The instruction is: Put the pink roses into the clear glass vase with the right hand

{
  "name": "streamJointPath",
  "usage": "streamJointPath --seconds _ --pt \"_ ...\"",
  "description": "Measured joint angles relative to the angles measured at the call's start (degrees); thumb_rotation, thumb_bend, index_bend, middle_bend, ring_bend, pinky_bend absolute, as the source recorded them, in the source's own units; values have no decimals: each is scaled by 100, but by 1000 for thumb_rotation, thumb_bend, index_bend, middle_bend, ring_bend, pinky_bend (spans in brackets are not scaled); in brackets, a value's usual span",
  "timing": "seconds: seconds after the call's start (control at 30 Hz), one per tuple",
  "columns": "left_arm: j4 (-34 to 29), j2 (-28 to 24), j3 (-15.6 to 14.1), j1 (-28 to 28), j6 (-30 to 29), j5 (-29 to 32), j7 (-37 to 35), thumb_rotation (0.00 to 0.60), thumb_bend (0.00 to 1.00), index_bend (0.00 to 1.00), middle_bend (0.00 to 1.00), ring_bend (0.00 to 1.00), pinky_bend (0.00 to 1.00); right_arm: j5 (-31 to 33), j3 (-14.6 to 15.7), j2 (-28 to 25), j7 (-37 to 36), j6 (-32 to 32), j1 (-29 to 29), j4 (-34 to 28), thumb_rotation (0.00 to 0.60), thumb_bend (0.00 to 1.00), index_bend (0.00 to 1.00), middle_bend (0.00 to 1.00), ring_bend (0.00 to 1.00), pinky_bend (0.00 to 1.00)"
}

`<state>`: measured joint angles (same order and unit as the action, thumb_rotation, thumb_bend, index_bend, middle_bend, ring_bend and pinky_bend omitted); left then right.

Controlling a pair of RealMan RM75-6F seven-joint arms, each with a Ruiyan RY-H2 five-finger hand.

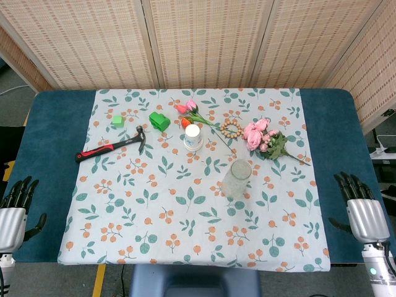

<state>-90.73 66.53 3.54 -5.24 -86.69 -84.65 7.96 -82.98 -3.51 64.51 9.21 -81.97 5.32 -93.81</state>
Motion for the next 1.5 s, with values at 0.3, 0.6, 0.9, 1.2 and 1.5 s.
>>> streamJointPath --seconds 0.3,0.6,0.9,1.2,1.5 --pt "-10 -10 -8 -19 78 32 -39 600 373 0 0 32 270 -38 -66 62 39 -189 -23 85 600 35 0 329 264 380" --pt "-43 -103 -3 -9 143 103 -308 600 373 0 0 32 274 378 -595 599 344 -423 161 583 600 21 1 810 786 886" --pt "-103 -122 -45 -16 161 37 -249 600 374 0 0 32 274 1898 -1245 604 897 1443 1203 606 600 0 0 867 849 946" --pt "-137 -134 -84 -19 176 -10 -217 600 372 0 0 32 274 3815 -1906 1052 1185 2870 2418 1152 600 0 0 884 866 956" --pt "-139 -150 -108 -26 197 -44 -273 600 374 0 0 34 275 5830 -1942 1366 1357 3925 3530 1911 600 0 0 887 869 959"
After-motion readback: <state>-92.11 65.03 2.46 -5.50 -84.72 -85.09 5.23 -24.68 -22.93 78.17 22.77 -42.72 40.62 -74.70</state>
